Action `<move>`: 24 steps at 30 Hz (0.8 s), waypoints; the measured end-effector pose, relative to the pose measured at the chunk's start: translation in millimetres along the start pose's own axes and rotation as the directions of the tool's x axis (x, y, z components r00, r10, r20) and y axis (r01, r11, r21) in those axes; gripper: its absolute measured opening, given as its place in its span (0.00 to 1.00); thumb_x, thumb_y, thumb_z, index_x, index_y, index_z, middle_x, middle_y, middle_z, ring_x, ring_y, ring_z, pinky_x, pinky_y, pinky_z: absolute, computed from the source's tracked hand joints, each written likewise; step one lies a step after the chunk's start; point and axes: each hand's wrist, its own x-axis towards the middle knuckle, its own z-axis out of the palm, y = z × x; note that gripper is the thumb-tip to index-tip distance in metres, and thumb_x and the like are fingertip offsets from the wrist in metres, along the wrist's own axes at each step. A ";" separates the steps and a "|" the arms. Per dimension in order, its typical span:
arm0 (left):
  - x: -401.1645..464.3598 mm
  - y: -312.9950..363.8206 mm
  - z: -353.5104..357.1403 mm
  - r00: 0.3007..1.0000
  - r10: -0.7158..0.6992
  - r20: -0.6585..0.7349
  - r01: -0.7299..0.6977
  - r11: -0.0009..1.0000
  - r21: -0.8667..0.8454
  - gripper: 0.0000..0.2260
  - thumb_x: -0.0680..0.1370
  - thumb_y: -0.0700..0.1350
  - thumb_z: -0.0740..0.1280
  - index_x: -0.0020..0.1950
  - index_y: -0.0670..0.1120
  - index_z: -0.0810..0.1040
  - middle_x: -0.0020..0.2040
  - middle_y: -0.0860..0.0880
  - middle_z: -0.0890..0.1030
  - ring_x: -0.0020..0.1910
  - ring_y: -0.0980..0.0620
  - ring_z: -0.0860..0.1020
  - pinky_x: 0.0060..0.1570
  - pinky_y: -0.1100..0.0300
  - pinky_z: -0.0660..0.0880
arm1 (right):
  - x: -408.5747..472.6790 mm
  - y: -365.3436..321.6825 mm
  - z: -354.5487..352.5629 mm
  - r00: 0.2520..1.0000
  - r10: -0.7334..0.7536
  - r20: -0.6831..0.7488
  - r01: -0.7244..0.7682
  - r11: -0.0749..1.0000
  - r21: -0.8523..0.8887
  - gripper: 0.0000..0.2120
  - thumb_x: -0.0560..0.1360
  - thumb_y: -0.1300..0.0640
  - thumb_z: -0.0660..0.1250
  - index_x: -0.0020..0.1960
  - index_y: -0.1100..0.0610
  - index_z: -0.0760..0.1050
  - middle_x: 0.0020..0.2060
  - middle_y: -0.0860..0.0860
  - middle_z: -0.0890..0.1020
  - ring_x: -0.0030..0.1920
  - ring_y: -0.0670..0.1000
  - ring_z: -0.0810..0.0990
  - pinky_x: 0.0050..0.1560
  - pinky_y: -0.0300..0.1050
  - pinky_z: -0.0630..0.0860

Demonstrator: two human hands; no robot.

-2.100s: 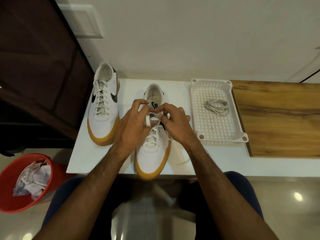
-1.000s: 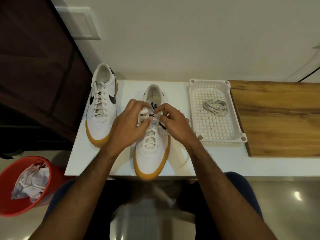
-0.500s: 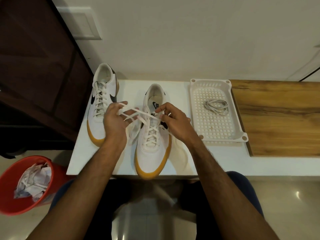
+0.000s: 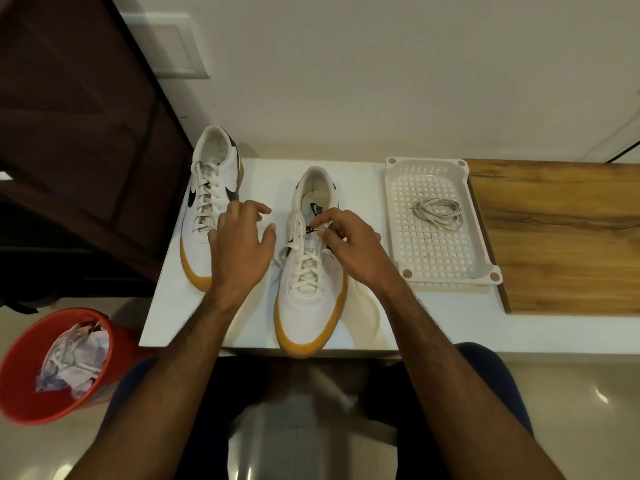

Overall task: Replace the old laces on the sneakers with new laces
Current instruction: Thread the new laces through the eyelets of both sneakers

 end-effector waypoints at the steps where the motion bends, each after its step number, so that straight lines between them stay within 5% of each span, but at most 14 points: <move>1: -1.3 3.5 0.6 1.000 0.014 0.005 -0.014 1.000 -0.023 0.13 0.80 0.46 0.67 0.64 0.49 0.75 0.62 0.47 0.74 0.62 0.46 0.73 0.60 0.45 0.69 | -0.4 -0.3 0.5 1.000 -0.017 -0.005 0.017 0.999 -0.029 0.08 0.80 0.51 0.63 0.54 0.44 0.79 0.42 0.40 0.76 0.48 0.43 0.77 0.59 0.65 0.74; 4: -7.2 16.7 0.6 0.988 0.152 0.036 -0.150 0.988 -0.031 0.16 0.80 0.45 0.67 0.68 0.52 0.74 0.65 0.47 0.69 0.64 0.47 0.68 0.59 0.49 0.63 | -2.4 -1.7 -2.3 0.998 -0.056 0.002 0.056 0.994 -0.095 0.08 0.82 0.53 0.63 0.55 0.45 0.80 0.44 0.40 0.77 0.49 0.44 0.76 0.60 0.64 0.72; 7: -7.4 20.1 1.2 0.951 0.285 0.121 -0.291 0.956 0.035 0.14 0.82 0.45 0.62 0.67 0.56 0.73 0.57 0.50 0.73 0.55 0.50 0.75 0.54 0.50 0.65 | -6.6 -1.7 -7.0 0.992 -0.126 0.005 0.124 0.969 -0.214 0.08 0.80 0.56 0.65 0.54 0.47 0.81 0.41 0.42 0.75 0.47 0.45 0.75 0.59 0.60 0.71; 13: -3.8 20.3 6.1 0.954 0.255 0.157 -0.235 0.963 -0.134 0.04 0.83 0.48 0.63 0.57 0.52 0.70 0.35 0.56 0.76 0.35 0.54 0.76 0.47 0.45 0.76 | -10.0 -9.5 5.6 0.988 -0.137 0.070 0.154 0.894 -0.421 0.07 0.78 0.49 0.69 0.54 0.47 0.84 0.40 0.44 0.70 0.47 0.47 0.73 0.55 0.55 0.71; 18: -0.4 14.2 2.1 0.972 0.150 0.182 -0.098 0.958 -0.269 0.07 0.81 0.43 0.65 0.52 0.55 0.71 0.34 0.55 0.76 0.39 0.56 0.76 0.54 0.42 0.73 | -5.6 -13.1 19.9 0.999 -0.045 -0.009 0.041 0.967 -0.250 0.06 0.77 0.50 0.70 0.50 0.48 0.85 0.36 0.42 0.69 0.42 0.45 0.72 0.53 0.56 0.75; 24: -0.8 12.7 0.6 0.968 0.091 0.236 -0.016 0.953 -0.302 0.08 0.82 0.44 0.65 0.52 0.58 0.71 0.35 0.57 0.76 0.42 0.55 0.77 0.60 0.42 0.69 | -10.2 -16.0 20.3 0.994 -0.100 -0.032 0.078 0.909 -0.409 0.05 0.76 0.50 0.68 0.48 0.50 0.80 0.44 0.44 0.72 0.48 0.48 0.74 0.54 0.52 0.68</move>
